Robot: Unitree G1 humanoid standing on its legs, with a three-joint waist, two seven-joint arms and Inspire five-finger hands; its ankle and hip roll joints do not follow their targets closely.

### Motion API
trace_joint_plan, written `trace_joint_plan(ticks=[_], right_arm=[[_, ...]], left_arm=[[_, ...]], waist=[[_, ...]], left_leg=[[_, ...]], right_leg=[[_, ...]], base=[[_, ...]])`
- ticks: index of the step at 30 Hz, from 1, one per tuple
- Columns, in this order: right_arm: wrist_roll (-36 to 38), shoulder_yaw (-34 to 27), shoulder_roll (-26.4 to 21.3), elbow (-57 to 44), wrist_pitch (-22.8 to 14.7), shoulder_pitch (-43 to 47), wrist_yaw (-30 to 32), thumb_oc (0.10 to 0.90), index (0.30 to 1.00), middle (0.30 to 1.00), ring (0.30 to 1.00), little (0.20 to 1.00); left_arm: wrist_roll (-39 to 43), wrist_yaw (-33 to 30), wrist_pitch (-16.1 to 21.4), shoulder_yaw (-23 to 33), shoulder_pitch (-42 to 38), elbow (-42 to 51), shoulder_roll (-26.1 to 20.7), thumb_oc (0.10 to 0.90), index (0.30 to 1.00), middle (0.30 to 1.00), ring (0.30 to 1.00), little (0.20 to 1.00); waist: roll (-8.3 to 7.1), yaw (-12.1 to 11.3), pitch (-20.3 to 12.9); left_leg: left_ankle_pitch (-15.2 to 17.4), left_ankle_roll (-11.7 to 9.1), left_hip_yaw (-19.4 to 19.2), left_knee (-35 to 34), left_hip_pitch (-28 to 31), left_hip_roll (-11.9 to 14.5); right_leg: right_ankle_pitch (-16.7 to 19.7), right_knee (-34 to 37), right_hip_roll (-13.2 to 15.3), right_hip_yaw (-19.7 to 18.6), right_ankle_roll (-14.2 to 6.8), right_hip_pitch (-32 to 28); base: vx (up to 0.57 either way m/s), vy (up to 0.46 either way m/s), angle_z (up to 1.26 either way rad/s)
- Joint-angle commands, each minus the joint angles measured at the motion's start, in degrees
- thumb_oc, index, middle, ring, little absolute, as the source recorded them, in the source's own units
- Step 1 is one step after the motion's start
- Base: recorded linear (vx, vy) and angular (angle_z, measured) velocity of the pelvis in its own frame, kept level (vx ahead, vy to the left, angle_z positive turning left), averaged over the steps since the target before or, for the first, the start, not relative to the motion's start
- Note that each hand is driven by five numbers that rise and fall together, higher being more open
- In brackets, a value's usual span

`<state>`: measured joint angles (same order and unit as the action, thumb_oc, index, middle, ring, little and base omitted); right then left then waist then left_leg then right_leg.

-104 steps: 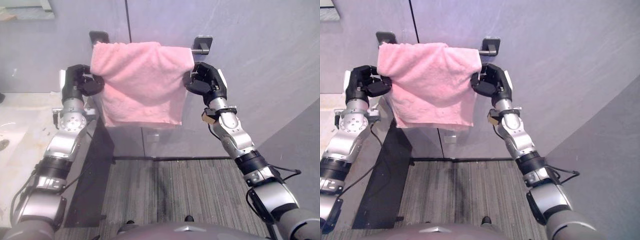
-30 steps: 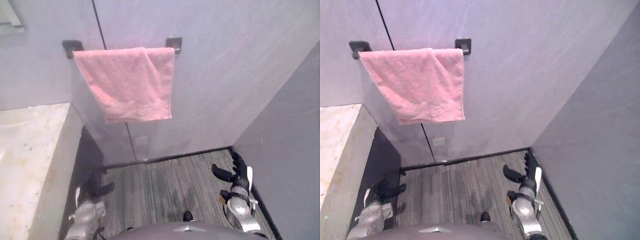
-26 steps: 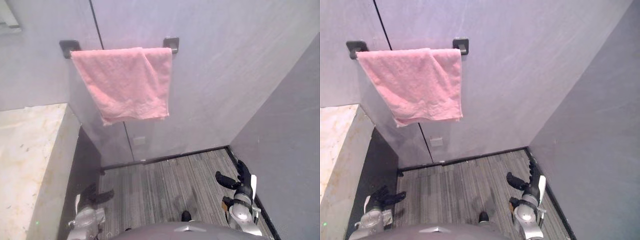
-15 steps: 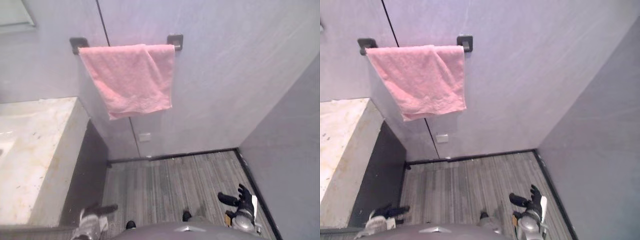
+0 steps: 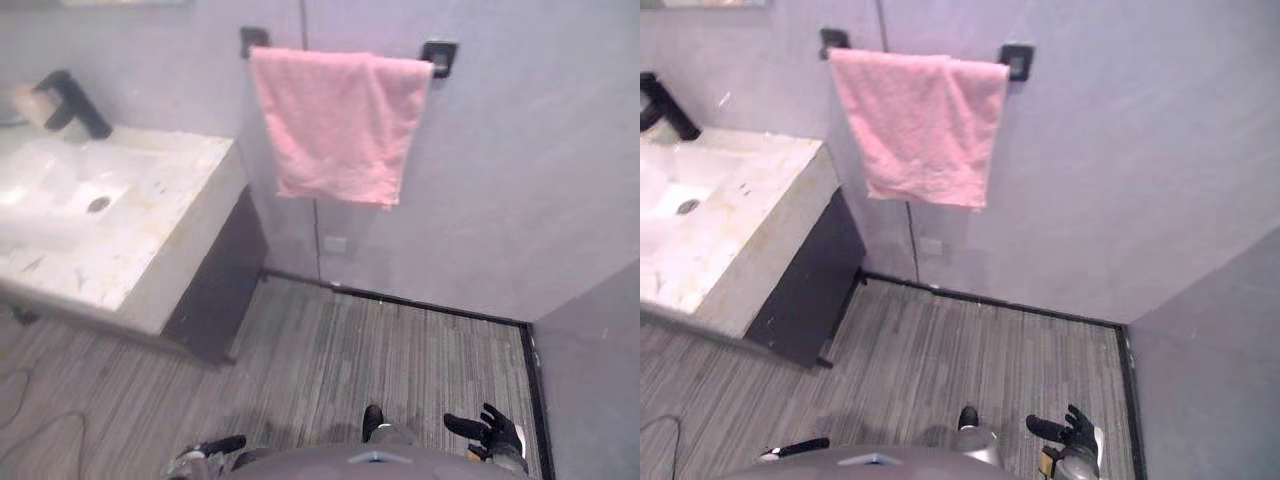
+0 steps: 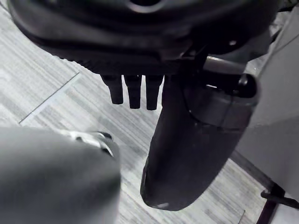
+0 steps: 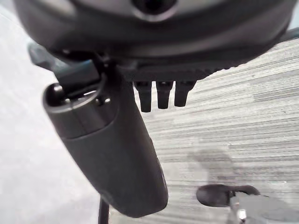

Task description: Organize the bathroom.

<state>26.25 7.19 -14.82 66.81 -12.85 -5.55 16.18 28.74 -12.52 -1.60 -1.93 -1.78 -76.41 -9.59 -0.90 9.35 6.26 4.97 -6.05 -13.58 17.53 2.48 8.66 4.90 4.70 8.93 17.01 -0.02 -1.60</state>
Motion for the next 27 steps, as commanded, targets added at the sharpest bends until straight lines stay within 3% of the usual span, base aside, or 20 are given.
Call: trace_joint_plan(ticks=[1, 2, 3, 4, 5, 6, 8, 11, 12, 13, 16, 19, 21, 25, 26, 27], right_arm=[[7.50, -3.69, -0.11, 0.68, -1.56, 5.43, -2.78, 0.800, 0.900, 0.900, 0.900, 0.900], [6.47, -3.70, -0.32, 0.06, -2.91, 5.99, -3.45, 0.800, 0.900, 0.900, 0.900, 0.900], [5.78, -3.73, -0.14, -0.66, -2.99, 6.19, -2.05, 0.800, 0.900, 0.900, 0.900, 0.900], [5.77, -3.73, -0.13, -0.68, -2.98, 6.19, -2.03, 0.800, 0.900, 0.900, 0.900, 0.900], [9.26, -4.53, 0.05, -1.53, -2.64, 6.67, -0.06, 0.800, 0.900, 0.900, 0.900, 0.900], [10.40, -5.78, 0.23, -1.54, -3.02, 7.29, -0.74, 0.800, 0.900, 0.900, 0.900, 0.900], [9.40, -6.51, 0.08, -1.54, -2.67, 8.01, -1.32, 0.800, 0.900, 0.900, 0.900, 0.900], [8.38, -6.71, 0.34, 0.15, -0.16, 8.53, -3.39, 0.800, 0.900, 0.900, 0.900, 0.900], [8.42, -6.01, 0.47, 0.09, 0.06, 8.51, -3.87, 0.800, 0.900, 0.900, 0.900, 0.900], [9.72, -4.93, 0.85, -0.45, 1.25, 8.74, -4.72, 0.800, 0.900, 0.900, 0.900, 0.900], [9.48, -3.25, 1.29, -0.92, 3.23, 9.45, -4.62, 0.800, 0.900, 0.900, 0.900, 0.900], [4.94, -0.63, 2.32, 0.66, 4.55, 9.59, -5.49, 0.800, 0.900, 0.900, 0.900, 0.900], [7.16, 0.55, 2.78, 2.27, 4.04, 9.39, -5.33, 0.800, 0.900, 0.900, 0.900, 0.900], [5.50, -0.12, 2.93, 3.74, 2.01, 8.42, -5.47, 0.800, 0.900, 0.900, 0.900, 0.900], [1.49, 0.24, 2.61, 3.09, 0.83, 7.96, -4.32, 0.800, 0.900, 0.900, 0.900, 0.900], [0.56, 0.61, 2.23, 1.83, 2.02, 7.63, -3.23, 0.800, 0.900, 0.900, 0.900, 0.900]], left_arm=[[-0.98, -2.57, 3.38, 0.90, 1.07, 0.72, -2.14, 0.800, 0.900, 0.900, 0.900, 0.900], [-1.59, -3.12, 3.64, -0.70, 0.76, 1.17, -1.81, 0.800, 0.900, 0.900, 0.900, 0.900], [-1.83, -2.80, 3.12, -1.47, 0.51, 1.41, -2.10, 0.800, 0.900, 0.900, 0.900, 0.900], [-1.83, -2.80, 3.12, -1.48, 0.51, 1.41, -2.11, 0.800, 0.900, 0.900, 0.900, 0.900], [-1.65, -2.05, 2.31, -3.12, -0.10, 1.93, -2.56, 0.800, 0.900, 0.900, 0.900, 0.900], [-2.87, -1.61, 3.02, -4.46, -0.61, 2.43, -3.00, 0.800, 0.900, 0.900, 0.900, 0.900], [-4.27, -1.20, 3.86, -6.34, -0.99, 2.89, -3.52, 0.800, 0.900, 0.900, 0.900, 0.900], [-6.66, -0.77, 3.69, -7.76, -0.22, 3.01, -4.90, 0.800, 0.900, 0.900, 0.900, 0.900], [-7.11, -0.22, 3.36, -7.43, 0.11, 2.99, -5.50, 0.800, 0.900, 0.900, 0.900, 0.900], [-8.78, -0.58, 1.97, -7.08, 0.30, 3.09, -6.38, 0.800, 0.900, 0.900, 0.900, 0.900], [-7.84, -2.00, 0.01, -7.38, -0.41, 2.69, -6.77, 0.800, 0.900, 0.900, 0.900, 0.900], [-5.93, -3.41, -1.35, -6.37, -2.16, 1.45, -6.56, 0.800, 0.900, 0.900, 0.900, 0.900], [-6.25, -3.84, -1.46, -6.22, -2.82, 1.03, -5.98, 0.800, 0.900, 0.900, 0.900, 0.900], [-6.99, -3.28, -0.02, -5.58, -1.57, 0.97, -5.09, 0.800, 0.900, 0.900, 0.900, 0.900], [-7.93, -3.09, 0.20, -5.04, -1.26, 1.25, -4.81, 0.800, 0.900, 0.900, 0.900, 0.900], [-9.08, -2.69, 0.36, -5.32, -1.12, 1.38, -4.66, 0.800, 0.900, 0.900, 0.900, 0.900]], waist=[[0.92, -0.17, -2.08], [1.47, 0.50, -1.67], [1.37, 0.52, -1.30], [1.34, 0.50, -1.31], [0.90, -0.09, -0.31], [0.32, -1.25, 0.84], [0.48, -2.26, 1.77], [1.04, -3.53, 2.71], [1.24, -4.09, 2.84], [1.58, -4.87, 2.51], [1.69, -5.65, 1.99], [1.26, -5.55, 1.17], [0.58, -5.45, 0.34], [0.11, -6.12, 0.87], [0.00, -6.23, 1.44], [-0.25, -6.30, 1.91]], left_leg=[[-5.50, 0.44, 1.91, -9.47, 11.05, 0.35], [-0.33, 1.65, 2.23, -15.11, 13.00, -1.78], [1.66, 2.52, 1.57, -17.23, 13.04, -3.16], [1.66, 2.56, 1.56, -17.23, 13.03, -3.21], [3.17, 3.82, 1.78, -18.51, 12.24, -4.79], [3.93, 5.02, 3.09, -18.40, 10.81, -6.23], [3.35, 5.68, 3.93, -20.14, 9.90, -7.77], [1.62, 6.30, 3.83, -21.76, 9.27, -7.99], [1.12, 6.73, 3.32, -22.33, 9.16, -8.03], [-0.43, 7.16, 3.04, -22.53, 7.77, -7.84], [-2.16, 7.79, 3.26, -22.53, 5.51, -7.79], [-4.03, 8.35, 4.73, -22.53, 2.76, -8.39], [-4.52, 8.43, 6.65, -22.53, 1.77, -9.37], [-4.83, 7.69, 7.81, -19.86, -0.83, -10.07], [-4.54, 7.22, 6.49, -17.57, -1.66, -9.97], [-5.40, 5.96, 4.49, -15.59, -3.35, -8.94]], right_leg=[[2.68, -1.65, -0.93, -7.07, -5.00, 4.72], [4.08, -4.76, 1.05, -7.89, -6.97, 9.08], [5.21, -5.03, 2.51, -7.59, -8.35, 10.23], [5.22, -5.04, 2.55, -7.62, -8.37, 10.26], [8.30, -4.53, 5.20, -6.58, -9.95, 11.07], [10.32, -2.96, 6.88, -5.52, -10.27, 10.98], [11.03, 0.30, 7.64, -4.68, -10.75, 11.23], [10.68, -2.90, 7.40, -4.15, -10.04, 12.30], [9.95, -6.14, 6.92, -4.10, -9.89, 12.03], [5.77, -10.39, 4.38, -3.97, -8.60, 10.22], [0.10, -14.86, -0.04, -5.00, -7.41, 7.99], [-5.55, -17.03, -7.30, -11.61, -6.20, 5.07], [-7.31, -11.16, -10.45, -16.01, -4.54, 1.89], [-6.88, -7.70, -10.83, -16.73, -3.60, -0.11], [-6.46, -6.38, -10.31, -15.45, -3.37, -1.24], [-5.91, -5.16, -9.69, -13.94, -3.38, -2.44]], base=[[-0.51, 0.497, 1.16], [-0.50, 0.510, 1.19], [-0.35, 0.374, 0.99], [-0.33, 0.306, 0.54], [-0.41, 0.336, 0.46], [-0.50, 0.433, 0.44], [-0.35, 0.330, 0.40], [-0.33, 0.286, 0.31], [-0.40, 0.257, 0.14], [-0.33, 0.194, 0.04], [-0.29, 0.100, 0.07], [-0.25, 0.026, 0.16], [-0.16, -0.031, 0.42], [-0.14, 0.008, 0.49], [-0.17, 0.089, 0.28], [-0.19, 0.141, 0.32]])
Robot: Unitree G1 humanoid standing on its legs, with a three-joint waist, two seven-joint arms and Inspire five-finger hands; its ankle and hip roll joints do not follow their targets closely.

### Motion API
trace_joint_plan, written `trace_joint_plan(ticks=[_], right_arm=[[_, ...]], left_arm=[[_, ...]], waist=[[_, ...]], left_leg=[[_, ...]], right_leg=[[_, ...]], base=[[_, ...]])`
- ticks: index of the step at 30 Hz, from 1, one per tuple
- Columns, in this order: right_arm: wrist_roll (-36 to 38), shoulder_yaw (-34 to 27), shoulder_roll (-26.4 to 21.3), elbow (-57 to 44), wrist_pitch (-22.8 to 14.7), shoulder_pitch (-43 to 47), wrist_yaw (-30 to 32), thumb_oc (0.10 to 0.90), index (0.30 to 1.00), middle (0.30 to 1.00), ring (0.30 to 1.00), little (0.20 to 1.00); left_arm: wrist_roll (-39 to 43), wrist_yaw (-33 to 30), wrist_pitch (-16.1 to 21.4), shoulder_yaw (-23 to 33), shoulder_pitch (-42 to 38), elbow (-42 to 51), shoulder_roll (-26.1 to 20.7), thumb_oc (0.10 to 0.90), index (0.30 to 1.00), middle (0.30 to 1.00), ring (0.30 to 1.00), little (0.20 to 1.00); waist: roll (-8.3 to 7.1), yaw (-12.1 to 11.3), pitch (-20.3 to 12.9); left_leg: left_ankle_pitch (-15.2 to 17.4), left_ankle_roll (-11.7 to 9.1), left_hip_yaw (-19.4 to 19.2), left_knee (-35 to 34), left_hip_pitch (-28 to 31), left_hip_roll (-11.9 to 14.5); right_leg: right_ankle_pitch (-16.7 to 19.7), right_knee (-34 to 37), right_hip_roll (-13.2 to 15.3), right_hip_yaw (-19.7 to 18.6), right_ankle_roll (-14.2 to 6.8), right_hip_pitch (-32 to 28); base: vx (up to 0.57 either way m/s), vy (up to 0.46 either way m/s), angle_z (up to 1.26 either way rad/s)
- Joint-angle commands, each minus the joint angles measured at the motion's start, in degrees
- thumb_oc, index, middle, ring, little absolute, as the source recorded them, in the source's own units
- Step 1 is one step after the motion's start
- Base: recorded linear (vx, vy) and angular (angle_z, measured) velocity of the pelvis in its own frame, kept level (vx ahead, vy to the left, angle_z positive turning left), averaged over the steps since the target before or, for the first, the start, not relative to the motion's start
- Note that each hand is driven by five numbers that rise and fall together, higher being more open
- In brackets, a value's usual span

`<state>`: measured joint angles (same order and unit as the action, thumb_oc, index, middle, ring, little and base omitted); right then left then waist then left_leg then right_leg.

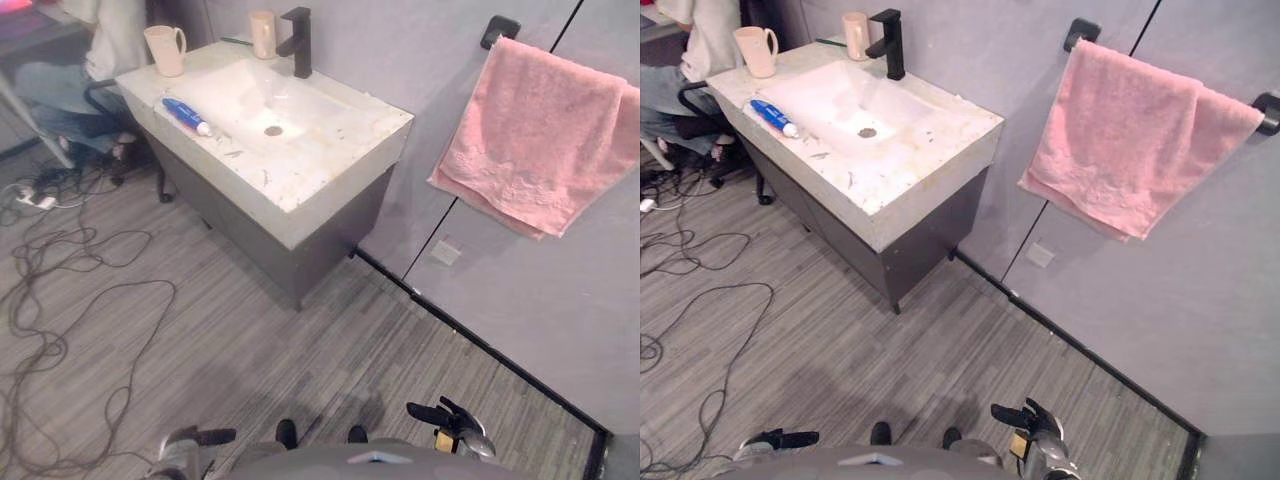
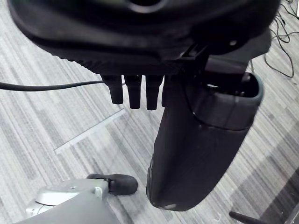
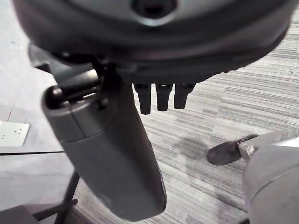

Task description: Organize the bathroom.

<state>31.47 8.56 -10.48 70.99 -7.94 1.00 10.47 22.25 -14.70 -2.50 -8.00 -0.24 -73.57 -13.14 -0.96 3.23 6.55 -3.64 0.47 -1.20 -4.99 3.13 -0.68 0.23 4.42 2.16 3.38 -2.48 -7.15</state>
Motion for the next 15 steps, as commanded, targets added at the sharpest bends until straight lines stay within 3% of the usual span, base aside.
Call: trace_joint_plan(ticks=[1, 4, 8, 12, 15], right_arm=[[-4.18, -0.64, -2.66, -2.83, -1.70, 0.84, 2.46, 0.800, 0.900, 0.900, 0.900, 0.900], [-3.57, -1.84, -3.75, -1.46, -1.77, 0.67, 1.10, 0.800, 0.900, 0.900, 0.900, 0.900], [-8.97, -0.57, -4.74, -1.22, 0.72, 0.32, 0.42, 0.800, 0.900, 0.900, 0.900, 0.900], [-7.95, -0.89, -5.36, -0.05, 2.07, 0.22, 2.11, 0.800, 0.900, 0.900, 0.900, 0.900], [-6.87, -1.60, -5.39, 0.28, 2.51, 0.68, 3.19, 0.800, 0.900, 0.900, 0.900, 0.900]], left_arm=[[-3.26, 0.21, 1.54, 0.76, -2.54, -1.44, -1.07, 0.800, 0.900, 0.900, 0.900, 0.900], [-2.69, 0.95, 2.90, 1.80, -1.55, -1.95, -1.02, 0.800, 0.900, 0.900, 0.900, 0.900], [-1.48, 0.93, 2.73, 4.16, -1.04, -2.39, -0.69, 0.800, 0.900, 0.900, 0.900, 0.900], [-3.16, 0.82, 1.46, 5.21, -1.52, -2.82, -0.58, 0.800, 0.900, 0.900, 0.900, 0.900], [-2.96, 0.68, 1.44, 5.44, -1.65, -3.19, -0.49, 0.800, 0.900, 0.900, 0.900, 0.900]], waist=[[-0.48, -0.03, 2.09], [-1.12, 0.03, 2.52], [-1.08, -0.03, 2.06], [-0.27, 0.46, 1.30], [0.03, 0.53, 0.96]], left_leg=[[2.37, -2.00, -10.91, 8.43, -5.37, 2.38], [2.09, -3.07, -12.25, 9.22, -5.41, 5.69], [0.19, -4.18, -9.29, 5.79, -2.95, 8.56], [-3.09, -6.62, -12.78, 1.29, -1.38, 13.16], [-2.75, -6.69, -14.27, 1.19, -1.10, 13.31]], right_leg=[[-0.79, -3.65, -2.05, 1.46, -1.11, 2.16], [-0.45, -1.98, -0.15, 4.01, -1.00, 0.92], [-0.44, -2.45, 1.40, 4.86, -0.97, 1.03], [-1.40, -2.93, 2.70, 7.62, -1.84, 0.29], [-1.67, -3.75, 4.26, 9.07, -2.85, 0.30]], base=[[-0.13, 0.130, 0.42], [-0.08, 0.235, 0.85], [0.02, 0.285, 0.47], [0.12, 0.316, 0.44], [0.13, 0.366, 0.51]])
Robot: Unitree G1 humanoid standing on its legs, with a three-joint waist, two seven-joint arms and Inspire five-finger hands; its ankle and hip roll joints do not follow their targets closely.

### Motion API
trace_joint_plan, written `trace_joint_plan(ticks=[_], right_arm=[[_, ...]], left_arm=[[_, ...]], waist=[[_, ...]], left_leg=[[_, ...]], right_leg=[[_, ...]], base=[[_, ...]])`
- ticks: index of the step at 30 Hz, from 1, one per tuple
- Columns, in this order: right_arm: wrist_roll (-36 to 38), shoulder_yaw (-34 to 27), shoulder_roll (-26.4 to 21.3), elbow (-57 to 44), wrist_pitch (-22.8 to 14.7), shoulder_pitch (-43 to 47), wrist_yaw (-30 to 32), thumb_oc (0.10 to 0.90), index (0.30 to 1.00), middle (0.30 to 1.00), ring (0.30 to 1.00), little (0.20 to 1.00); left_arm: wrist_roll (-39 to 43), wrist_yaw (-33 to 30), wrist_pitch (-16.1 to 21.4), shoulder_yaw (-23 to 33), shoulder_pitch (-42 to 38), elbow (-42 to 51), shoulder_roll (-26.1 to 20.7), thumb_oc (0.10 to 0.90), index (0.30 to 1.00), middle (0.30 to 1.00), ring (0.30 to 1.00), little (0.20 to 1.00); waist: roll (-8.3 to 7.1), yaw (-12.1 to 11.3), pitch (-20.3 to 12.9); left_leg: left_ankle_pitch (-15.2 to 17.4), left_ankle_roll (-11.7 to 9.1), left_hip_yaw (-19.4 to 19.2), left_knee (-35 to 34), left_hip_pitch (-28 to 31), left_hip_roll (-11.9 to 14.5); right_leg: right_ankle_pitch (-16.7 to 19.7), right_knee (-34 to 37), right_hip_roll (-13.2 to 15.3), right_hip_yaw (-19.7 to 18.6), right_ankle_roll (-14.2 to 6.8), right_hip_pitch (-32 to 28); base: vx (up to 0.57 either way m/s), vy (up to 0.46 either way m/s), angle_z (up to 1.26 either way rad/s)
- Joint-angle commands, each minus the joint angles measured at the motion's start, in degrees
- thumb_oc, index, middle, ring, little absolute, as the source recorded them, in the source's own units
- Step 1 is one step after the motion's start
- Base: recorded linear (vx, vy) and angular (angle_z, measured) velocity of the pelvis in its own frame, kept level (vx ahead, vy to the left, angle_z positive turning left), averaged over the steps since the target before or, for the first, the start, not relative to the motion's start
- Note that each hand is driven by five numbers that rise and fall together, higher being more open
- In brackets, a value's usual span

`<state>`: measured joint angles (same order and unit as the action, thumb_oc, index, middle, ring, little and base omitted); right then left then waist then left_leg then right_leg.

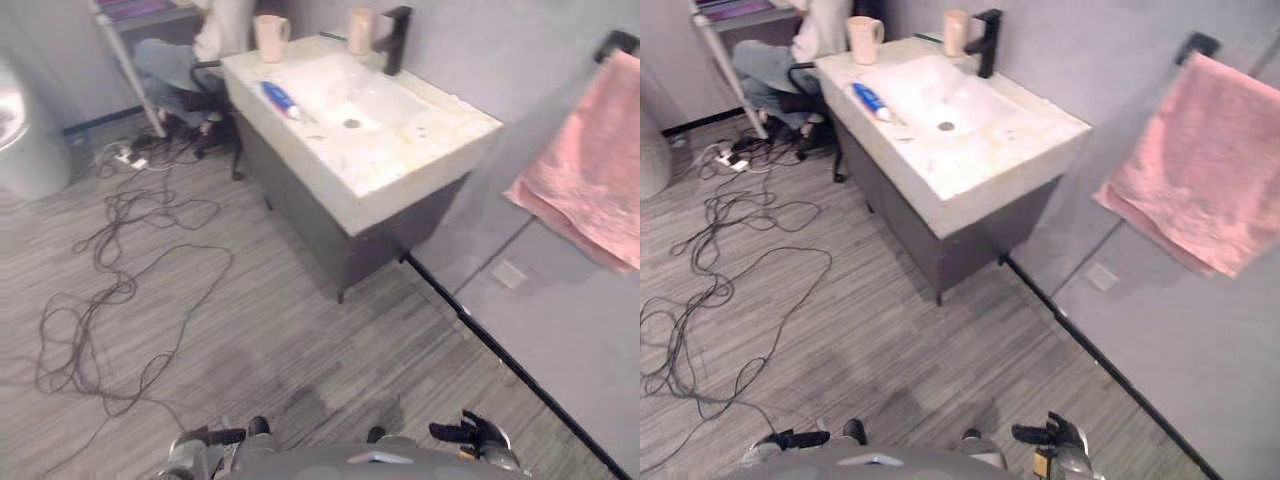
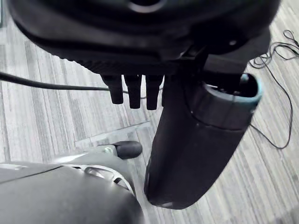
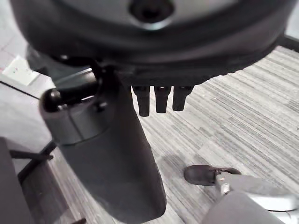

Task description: Organize the bathroom.

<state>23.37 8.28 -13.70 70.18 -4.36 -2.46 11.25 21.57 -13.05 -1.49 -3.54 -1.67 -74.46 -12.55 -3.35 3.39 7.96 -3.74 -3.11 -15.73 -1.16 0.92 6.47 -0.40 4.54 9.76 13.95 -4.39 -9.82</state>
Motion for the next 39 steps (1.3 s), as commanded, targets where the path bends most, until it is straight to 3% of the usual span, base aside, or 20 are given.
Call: trace_joint_plan(ticks=[1, 4, 7, 9, 11, 13, 14, 16, 19, 23, 26, 27, 28, 31, 32, 33, 35, 36, 37, 39], right_arm=[[0.91, -1.32, -2.05, 1.05, -0.54, 4.93, 3.40, 0.800, 0.900, 0.900, 0.900, 0.900], [1.82, -1.65, -1.91, 0.25, 0.49, 5.18, 3.90, 0.800, 0.900, 0.900, 0.900, 0.900], [-2.03, -1.57, -2.16, -0.64, 0.84, 3.58, 1.93, 0.800, 0.900, 0.900, 0.900, 0.900], [-2.92, -1.66, -2.45, -0.77, 0.64, 2.22, 0.59, 0.800, 0.900, 0.900, 0.900, 0.900], [-2.68, -1.59, -2.41, -0.33, 0.71, 1.88, 0.20, 0.800, 0.900, 0.900, 0.900, 0.900], [-2.71, -0.86, -2.06, 0.59, 1.15, 2.00, 0.27, 0.800, 0.900, 0.900, 0.900, 0.900], [-2.77, -0.62, -1.92, 0.58, 1.21, 2.01, 0.37, 0.800, 0.900, 0.900, 0.900, 0.900], [-1.78, 0.51, -1.16, -0.07, 0.94, 1.40, 1.41, 0.800, 0.900, 0.900, 0.900, 0.900], [-1.22, 0.39, -1.14, -0.31, 1.33, 0.08, 1.35, 0.800, 0.900, 0.900, 0.900, 0.900], [-0.21, -0.16, -1.94, 0.48, 2.31, -0.51, 0.19, 0.800, 0.900, 0.900, 0.900, 0.900], [1.55, -0.49, -2.33, 0.82, 3.16, -0.90, 0.20, 0.800, 0.900, 0.900, 0.900, 0.900], [0.19, -0.42, -2.51, 0.33, 3.38, -0.80, -0.68, 0.800, 0.900, 0.900, 0.900, 0.900], [0.03, 0.32, -2.60, -0.20, 3.74, -0.58, 0.02, 0.800, 0.900, 0.900, 0.900, 0.900], [2.73, 0.49, -2.87, -0.36, 3.20, -0.50, 0.13, 0.800, 0.900, 0.900, 0.900, 0.900], [2.46, -0.23, -2.88, -0.78, 2.91, -0.31, -0.38, 0.800, 0.900, 0.900, 0.900, 0.900], [0.43, -0.09, -2.52, -0.88, 2.66, 0.33, -0.32, 0.800, 0.900, 0.900, 0.900, 0.900], [0.46, 0.19, -2.23, -0.62, 2.68, 0.83, -0.02, 0.800, 0.900, 0.900, 0.900, 0.900], [0.44, 0.42, -1.90, 0.20, 1.66, 1.62, 0.18, 0.800, 0.900, 0.900, 0.900, 0.900], [-0.22, 0.56, -1.90, 0.31, 1.47, 1.83, 0.00, 0.800, 0.900, 0.900, 0.900, 0.900], [-1.81, 1.85, -2.15, 0.84, 1.23, 3.29, -0.56, 0.800, 0.900, 0.900, 0.900, 0.900]], left_arm=[[-2.13, -1.03, -0.16, 0.74, -0.42, -2.43, -1.16, 0.800, 0.900, 0.900, 0.900, 0.900], [-0.33, -1.18, -1.34, 0.43, -0.41, -2.72, -1.69, 0.800, 0.900, 0.900, 0.900, 0.900], [5.01, 0.31, -2.70, 0.59, -0.62, -3.91, -2.35, 0.800, 0.900, 0.900, 0.900, 0.900], [5.72, 1.44, -2.04, 1.26, -0.40, -3.66, -2.78, 0.800, 0.900, 0.900, 0.900, 0.900], [3.48, 2.91, -2.05, 0.60, -0.74, -3.33, -3.02, 0.800, 0.900, 0.900, 0.900, 0.900], [1.94, 3.30, -1.66, -1.05, -1.35, -2.43, -2.63, 0.800, 0.900, 0.900, 0.900, 0.900], [1.74, 3.27, -1.57, -1.30, -1.55, -2.20, -2.49, 0.800, 0.900, 0.900, 0.900, 0.900], [0.03, 2.29, -1.02, -3.14, -2.97, -0.29, -1.62, 0.800, 0.900, 0.900, 0.900, 0.900], [-1.11, 0.80, 0.11, -5.25, -4.49, 0.91, -0.75, 0.800, 0.900, 0.900, 0.900, 0.900], [-1.61, 0.25, 1.14, -5.56, -5.41, 1.45, -0.48, 0.800, 0.900, 0.900, 0.900, 0.900], [-3.93, 0.01, 0.16, -5.84, -5.98, 1.94, 0.20, 0.800, 0.900, 0.900, 0.900, 0.900], [-4.20, -0.49, 0.25, -6.31, -6.28, 1.90, 0.12, 0.800, 0.900, 0.900, 0.900, 0.900], [-3.05, -0.82, 0.24, -6.15, -6.49, 1.80, 0.15, 0.800, 0.900, 0.900, 0.900, 0.900], [-2.90, -0.76, -0.36, -5.23, -6.67, 1.67, 0.19, 0.800, 0.900, 0.900, 0.900, 0.900], [-2.67, -1.34, -0.72, -4.95, -6.61, 1.78, 0.09, 0.800, 0.900, 0.900, 0.900, 0.900], [-1.89, -1.94, -0.79, -4.77, -6.41, 1.80, -0.27, 0.800, 0.900, 0.900, 0.900, 0.900], [-1.25, -1.98, -0.70, -4.75, -6.06, 1.81, -0.58, 0.800, 0.900, 0.900, 0.900, 0.900], [-0.52, -2.36, -0.09, -4.61, -4.98, 1.77, -1.14, 0.800, 0.900, 0.900, 0.900, 0.900], [0.23, -2.48, 0.12, -4.56, -4.69, 1.73, -1.33, 0.800, 0.900, 0.900, 0.900, 0.900], [2.27, -2.31, 1.57, -4.06, -2.39, 1.29, -2.24, 0.800, 0.900, 0.900, 0.900, 0.900]], waist=[[2.67, 0.06, -0.72], [2.57, -0.48, -0.28], [3.39, 0.64, 1.29], [4.46, 1.73, 2.44], [4.64, 3.06, 3.08], [3.79, 4.74, 3.51], [3.46, 5.12, 3.58], [1.36, 7.43, 4.05], [-0.70, 9.91, 3.96], [-0.47, 11.17, 3.19], [1.04, 12.23, 1.00], [0.42, 12.60, 0.16], [-0.23, 11.96, 0.05], [-1.27, 11.30, -0.28], [-2.10, 10.43, 0.12], [-2.29, 9.24, 0.90], [-2.14, 8.51, 1.21], [-1.60, 7.02, 1.48], [-1.34, 6.49, 1.51], [-0.90, 3.43, 1.27]], left_leg=[[-2.27, -2.82, 0.80, -2.68, 0.97, 5.54], [-0.76, -1.27, 2.60, 0.12, -0.82, 3.41], [1.11, 2.81, 3.65, -0.05, 0.91, -0.32], [2.51, 3.92, 4.88, -0.35, 2.90, -1.32], [3.38, 4.58, 5.80, -0.57, 3.89, -2.39], [4.63, 5.11, 6.80, -0.66, 5.29, -5.01], [4.93, 5.17, 6.79, -0.65, 5.63, -5.54], [7.68, 5.23, 6.24, 0.69, 7.32, -8.60], [12.33, 4.87, 6.56, 3.34, 10.25, -12.01], [16.34, 5.03, 7.00, 5.42, 14.22, -12.99], [7.20, 0.82, 7.70, 18.02, 13.44, -11.54], [-0.51, -2.30, 6.39, 30.52, 8.59, -9.66], [-2.57, -3.13, 5.71, 40.75, 2.78, -8.69], [-1.97, -2.65, 4.86, 46.58, -3.53, -8.11], [-0.55, -0.89, 4.79, 48.17, -9.87, -5.52], [0.73, 0.93, 5.62, 43.06, -12.38, -2.85], [0.64, 1.69, 6.36, 36.32, -12.39, -1.79], [0.66, 2.48, 9.42, 22.38, -11.84, -0.74], [0.21, 2.41, 11.66, 18.25, -11.75, -0.60], [-1.06, 1.14, 22.17, 6.12, -10.32, 0.27]], right_leg=[[-1.36, -5.82, -1.68, -1.75, -2.16, 3.58], [-1.90, -11.19, 1.51, -3.54, -3.89, 4.22], [9.19, -34.30, 9.39, -8.03, -3.47, 13.77], [10.64, -43.87, 8.20, -11.07, -2.53, 19.08], [9.78, -45.44, 3.54, -12.27, -2.49, 21.87], [10.16, -38.07, -1.42, -11.44, -3.27, 23.50], [9.91, -35.33, -2.14, -11.04, -3.44, 23.80], [7.94, -19.55, -5.78, -8.74, -4.35, 23.65], [13.43, -5.56, -8.40, -6.75, -5.32, 24.85], [12.82, -7.56, -9.62, -5.68, -3.53, 25.32], [9.54, -8.84, -11.59, -8.23, 0.07, 21.75], [8.31, -8.00, -10.87, -10.41, 1.90, 18.80], [6.82, -8.25, -10.27, -11.84, 3.00, 16.41], [5.46, -8.27, -9.66, -13.96, 3.69, 14.30], [4.65, -8.19, -9.46, -15.57, 4.06, 12.25], [3.17, -8.39, -9.92, -17.19, 4.32, 10.35], [1.99, -8.78, -10.26, -18.02, 4.26, 9.59], [-0.37, -9.76, -10.89, -20.18, 3.33, 8.51], [-0.87, -9.97, -11.08, -20.91, 2.96, 8.27], [-2.63, -10.53, -11.60, -25.31, 1.56, 7.00]], base=[[0.20, 0.526, 0.53], [0.20, 0.421, 0.47], [0.31, 0.586, 0.61], [0.31, 0.398, 0.28], [0.31, 0.231, 0.39], [0.42, 0.160, 0.46], [0.43, 0.080, 0.49], [0.54, 0.068, 0.40], [0.50, 0.060, 0.29], [0.46, 0.051, 0.01], [0.41, -0.004, 0.00], [0.52, -0.052, 0.14], [0.50, -0.046, 0.05], [0.26, 0.015, -0.58], [0.39, 0.137, -0.75], [0.37, 0.154, -0.88], [0.31, 0.252, -1.19], [0.30, 0.332, -1.40], [0.35, 0.397, -1.35], [0.32, 0.375, -1.10]])
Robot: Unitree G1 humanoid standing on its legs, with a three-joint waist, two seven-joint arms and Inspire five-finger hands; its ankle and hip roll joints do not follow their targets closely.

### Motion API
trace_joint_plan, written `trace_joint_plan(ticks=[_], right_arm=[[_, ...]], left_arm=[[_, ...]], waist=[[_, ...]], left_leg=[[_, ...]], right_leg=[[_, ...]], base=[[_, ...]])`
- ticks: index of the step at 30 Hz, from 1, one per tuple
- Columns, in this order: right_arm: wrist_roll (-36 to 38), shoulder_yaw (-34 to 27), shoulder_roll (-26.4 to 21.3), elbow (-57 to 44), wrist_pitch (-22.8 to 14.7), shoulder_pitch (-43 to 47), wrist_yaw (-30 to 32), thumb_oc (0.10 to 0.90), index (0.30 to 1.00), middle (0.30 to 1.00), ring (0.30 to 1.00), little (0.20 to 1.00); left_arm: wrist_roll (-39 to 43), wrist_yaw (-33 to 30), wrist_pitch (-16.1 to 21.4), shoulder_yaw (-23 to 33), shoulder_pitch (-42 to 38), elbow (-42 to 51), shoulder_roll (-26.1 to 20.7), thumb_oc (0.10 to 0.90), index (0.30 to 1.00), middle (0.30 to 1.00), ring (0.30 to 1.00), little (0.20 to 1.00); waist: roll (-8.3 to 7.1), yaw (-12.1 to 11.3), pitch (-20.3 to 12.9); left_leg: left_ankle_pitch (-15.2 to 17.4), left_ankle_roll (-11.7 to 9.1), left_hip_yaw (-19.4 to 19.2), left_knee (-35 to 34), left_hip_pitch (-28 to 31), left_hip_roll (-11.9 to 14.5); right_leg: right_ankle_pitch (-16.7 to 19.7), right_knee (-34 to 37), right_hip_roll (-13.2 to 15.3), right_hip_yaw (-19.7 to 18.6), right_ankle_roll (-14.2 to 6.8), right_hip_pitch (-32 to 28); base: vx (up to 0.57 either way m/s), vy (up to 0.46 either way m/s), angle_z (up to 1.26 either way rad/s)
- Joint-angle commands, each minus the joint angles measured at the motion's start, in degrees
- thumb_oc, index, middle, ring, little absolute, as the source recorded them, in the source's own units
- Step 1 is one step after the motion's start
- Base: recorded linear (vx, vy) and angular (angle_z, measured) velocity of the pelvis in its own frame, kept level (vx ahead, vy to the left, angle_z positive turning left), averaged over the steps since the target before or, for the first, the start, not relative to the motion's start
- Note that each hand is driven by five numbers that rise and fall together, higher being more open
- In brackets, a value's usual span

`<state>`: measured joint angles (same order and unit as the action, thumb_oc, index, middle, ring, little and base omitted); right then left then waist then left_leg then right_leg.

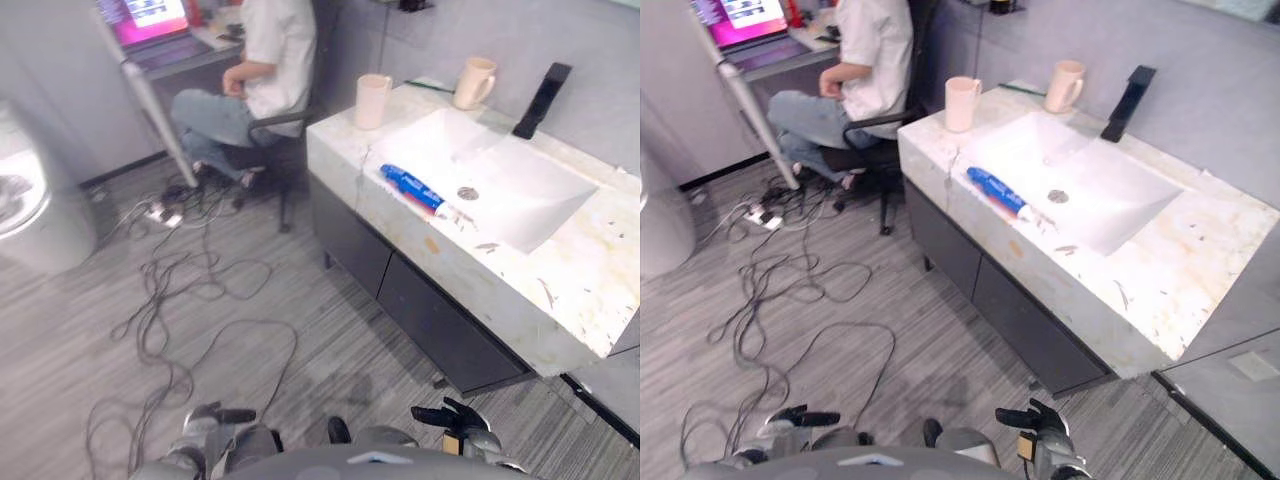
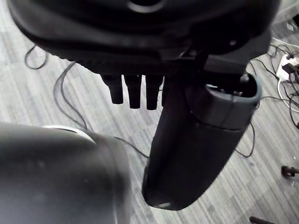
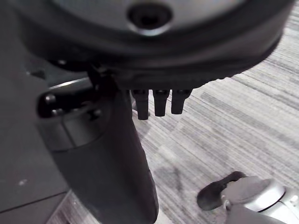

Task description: Organize the bathroom.

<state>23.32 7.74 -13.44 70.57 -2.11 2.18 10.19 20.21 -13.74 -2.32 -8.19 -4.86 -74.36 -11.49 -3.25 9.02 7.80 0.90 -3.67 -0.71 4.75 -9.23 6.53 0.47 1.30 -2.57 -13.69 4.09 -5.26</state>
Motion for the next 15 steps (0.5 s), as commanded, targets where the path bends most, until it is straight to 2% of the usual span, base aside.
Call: trace_joint_plan(ticks=[1, 3, 4, 5, 6, 7, 10, 11, 12, 13, 14, 15], right_arm=[[-1.97, 3.01, -2.74, 0.98, -0.34, -0.13, -0.01, 0.800, 0.900, 0.900, 0.900, 0.900], [-0.98, 1.88, -2.80, 1.34, -0.14, 0.11, 0.49, 0.800, 0.900, 0.900, 0.900, 0.900], [-0.04, 0.80, -2.73, 1.55, -0.55, -0.18, 0.67, 0.800, 0.900, 0.900, 0.900, 0.900], [1.07, -0.07, -2.72, 1.41, -0.82, -0.47, 1.04, 0.800, 0.900, 0.900, 0.900, 0.900], [1.07, -0.07, -2.72, 1.41, -0.82, -0.47, 1.04, 0.800, 0.900, 0.900, 0.900, 0.900], [1.48, -1.41, -2.57, 1.18, -1.45, -1.17, 1.37, 0.800, 0.900, 0.900, 0.900, 0.900], [-1.13, -1.60, -2.36, 0.36, -2.68, -1.91, 0.57, 0.800, 0.900, 0.900, 0.900, 0.900], [-2.07, -1.32, -2.23, -0.17, -3.51, -1.92, 0.32, 0.800, 0.900, 0.900, 0.900, 0.900], [-2.44, -1.21, -2.14, -0.66, -4.57, -1.94, -0.09, 0.800, 0.900, 0.900, 0.900, 0.900], [-3.31, -1.12, -2.01, -0.82, -5.63, -1.71, -0.13, 0.800, 0.900, 0.900, 0.900, 0.900], [-4.27, -1.07, -2.00, -0.89, -5.95, -1.55, -0.52, 0.800, 0.900, 0.900, 0.900, 0.900], [-4.75, -0.77, -1.84, -1.09, -6.46, -1.06, -0.90, 0.800, 0.900, 0.900, 0.900, 0.900]], left_arm=[[3.78, -1.53, 3.46, 1.99, 2.44, 0.41, -3.42, 0.800, 0.900, 0.900, 0.900, 0.900], [2.08, -0.98, 3.61, 2.25, 2.92, 0.15, -3.44, 0.800, 0.900, 0.900, 0.900, 0.900], [1.73, -0.42, 3.36, 1.81, 2.79, -0.27, -3.38, 0.800, 0.900, 0.900, 0.900, 0.900], [1.23, 0.10, 2.85, 0.81, 2.79, -0.24, -3.46, 0.800, 0.900, 0.900, 0.900, 0.900], [1.23, 0.10, 2.85, 0.81, 2.79, -0.24, -3.46, 0.800, 0.900, 0.900, 0.900, 0.900], [-1.47, -0.04, 1.90, -1.14, 2.53, -0.09, -3.70, 0.800, 0.900, 0.900, 0.900, 0.900], [-2.14, -0.47, -0.04, -2.80, 2.04, -0.03, -4.13, 0.800, 0.900, 0.900, 0.900, 0.900], [-2.73, -0.53, -0.84, -2.62, 1.94, -0.17, -4.37, 0.800, 0.900, 0.900, 0.900, 0.900], [-3.00, -0.73, -1.10, -2.41, 2.05, -0.34, -4.84, 0.800, 0.900, 0.900, 0.900, 0.900], [-2.56, -1.01, -1.31, -1.98, 2.23, -0.65, -5.10, 0.800, 0.900, 0.900, 0.900, 0.900], [-1.95, -1.22, -1.50, -1.57, 2.37, -0.75, -5.27, 0.800, 0.900, 0.900, 0.900, 0.900], [-2.62, -1.32, -1.40, 0.10, 2.99, -1.02, -5.79, 0.800, 0.900, 0.900, 0.900, 0.900]], waist=[[-0.79, -3.83, 1.14], [0.03, -3.55, 0.32], [1.55, -2.41, -0.35], [2.57, -1.48, -0.64], [2.57, -1.48, -0.64], [3.71, -0.24, -1.32], [4.60, 0.77, -1.76], [4.95, 0.97, -1.78], [5.09, 0.63, -1.93], [4.92, 0.00, -1.93], [4.85, -0.33, -2.07], [4.49, -1.40, -1.97]], left_leg=[[-4.69, 1.06, 10.89, -0.60, 1.60, 0.27], [-3.62, 1.09, 9.58, -1.74, 4.18, 0.35], [-3.37, 1.09, 6.67, -4.82, 7.86, 0.43], [-3.28, 1.17, 5.19, -6.80, 10.44, 0.44], [-3.28, 1.17, 5.19, -6.80, 10.44, 0.44], [-2.98, 1.84, 3.71, -8.49, 12.22, -0.56], [-2.01, 2.78, 1.16, -9.58, 13.43, -1.78], [-1.43, 3.00, -0.97, -9.75, 13.81, -1.94], [-1.13, 3.05, -3.28, -9.75, 13.77, -1.78], [-0.73, 2.91, -5.95, -9.75, 14.13, -1.87], [-0.57, 2.80, -7.61, -9.75, 14.13, -1.83], [-0.06, 2.67, -12.46, -9.75, 14.74, -1.66]], right_leg=[[-4.32, -7.58, 1.56, -0.30, -8.19, 1.50], [-4.23, -7.63, 3.09, -0.52, -9.36, 1.39], [-3.43, -8.29, 4.31, 0.79, -10.54, 3.00], [-3.06, -8.97, 5.05, 1.46, -11.19, 3.88], [-3.06, -8.97, 5.05, 1.46, -11.19, 3.88], [-1.81, -9.04, 6.01, 1.62, -11.83, 4.80], [1.16, -10.38, 8.02, 3.05, -12.97, 7.33], [2.40, -11.25, 8.81, 4.71, -13.11, 8.88], [2.20, -10.98, 9.43, 7.69, -13.13, 9.62], [2.37, -10.02, 10.55, 12.39, -13.36, 9.59], [2.64, -9.51, 10.97, 14.80, -13.55, 9.90], [2.75, -8.83, 11.86, 21.77, -14.05, 10.45]], base=[[0.32, 0.427, -1.30], [0.26, 0.406, -2.65], [0.25, 0.462, -2.24], [0.18, 0.359, -0.65], [0.18, 0.385, -1.42], [0.14, 0.321, -1.36], [0.12, 0.263, -0.97], [0.02, 0.117, -1.35], [0.00, 0.110, -1.53], [-0.02, 0.050, -1.39], [0.00, 0.009, -1.19], [0.00, -0.011, -1.36]])
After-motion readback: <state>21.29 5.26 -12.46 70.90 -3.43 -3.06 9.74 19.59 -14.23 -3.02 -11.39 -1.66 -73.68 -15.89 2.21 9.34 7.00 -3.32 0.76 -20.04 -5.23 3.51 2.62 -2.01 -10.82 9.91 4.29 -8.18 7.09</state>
